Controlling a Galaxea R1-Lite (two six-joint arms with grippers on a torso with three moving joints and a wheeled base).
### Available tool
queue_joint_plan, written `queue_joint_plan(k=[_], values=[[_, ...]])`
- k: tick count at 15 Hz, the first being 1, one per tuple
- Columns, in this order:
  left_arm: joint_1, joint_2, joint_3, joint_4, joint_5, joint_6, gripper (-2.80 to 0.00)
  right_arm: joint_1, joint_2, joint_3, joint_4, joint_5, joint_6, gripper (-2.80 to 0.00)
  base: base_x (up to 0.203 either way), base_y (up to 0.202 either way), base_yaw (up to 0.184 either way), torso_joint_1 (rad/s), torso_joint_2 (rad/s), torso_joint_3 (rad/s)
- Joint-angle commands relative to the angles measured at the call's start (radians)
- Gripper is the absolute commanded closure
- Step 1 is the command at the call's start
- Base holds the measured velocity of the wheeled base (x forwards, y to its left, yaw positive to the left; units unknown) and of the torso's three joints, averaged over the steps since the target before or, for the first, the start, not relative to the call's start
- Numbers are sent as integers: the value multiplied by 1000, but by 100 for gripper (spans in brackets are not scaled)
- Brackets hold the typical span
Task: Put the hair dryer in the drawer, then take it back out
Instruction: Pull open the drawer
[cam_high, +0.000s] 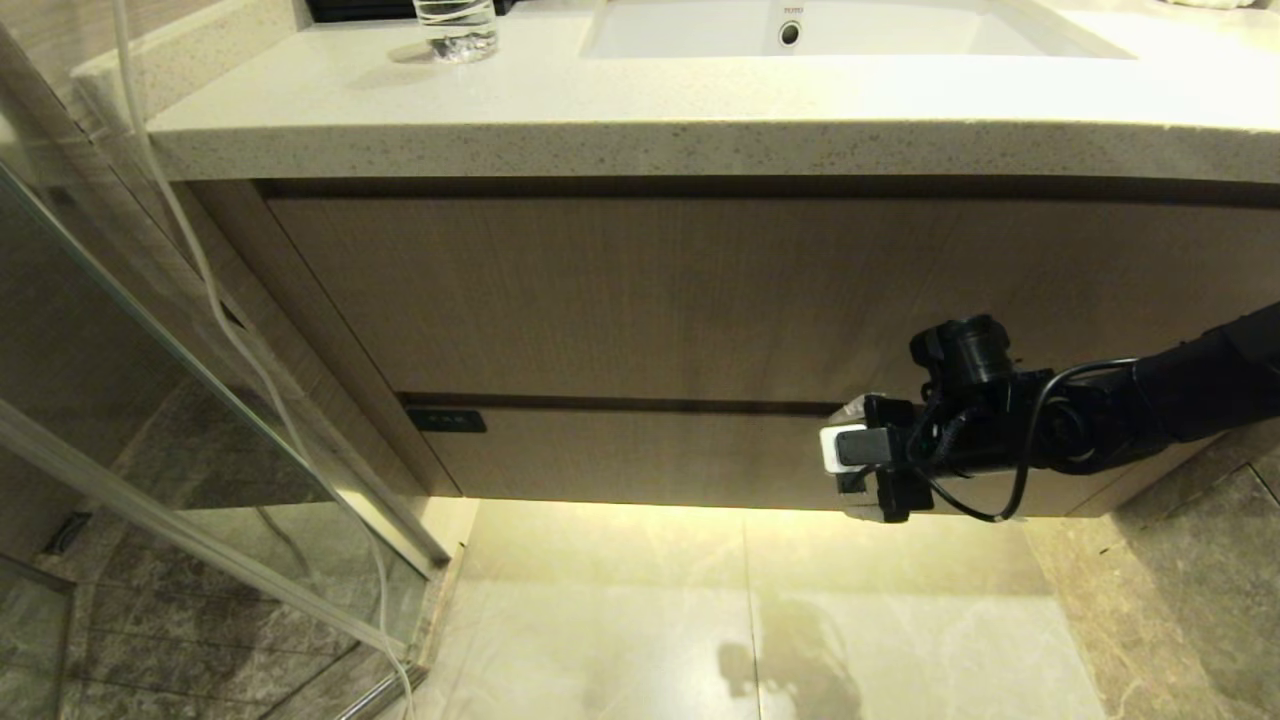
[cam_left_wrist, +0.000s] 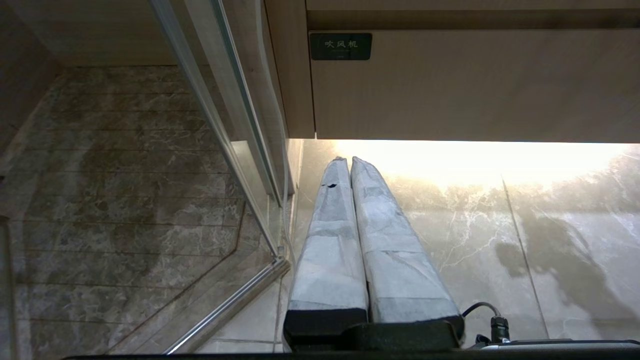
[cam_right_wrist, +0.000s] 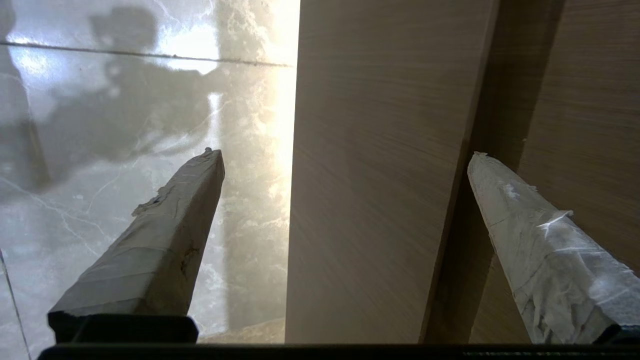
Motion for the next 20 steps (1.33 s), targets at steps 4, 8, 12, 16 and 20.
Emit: queue_joint_plan(k=[4, 8, 12, 16, 20], values=[[0, 0, 0, 0, 0, 0, 0, 2, 72, -40, -34, -36, 57, -280, 0, 0, 0, 0, 0, 0], [0, 0, 0, 0, 0, 0, 0, 1, 102, -74, -58, -34, 105, -280, 0, 0, 0, 0, 0, 0], [0, 0, 0, 0, 0, 0, 0, 1, 124, -80, -124, -34, 134, -280, 0, 0, 0, 0, 0, 0], [0, 0, 0, 0, 0, 0, 0, 1, 145, -101, -141, -34, 165, -280, 0, 0, 0, 0, 0, 0], [0, 0, 0, 0, 0, 0, 0, 1, 170, -113, -196, -33, 206, -280, 0, 0, 0, 0, 0, 0]])
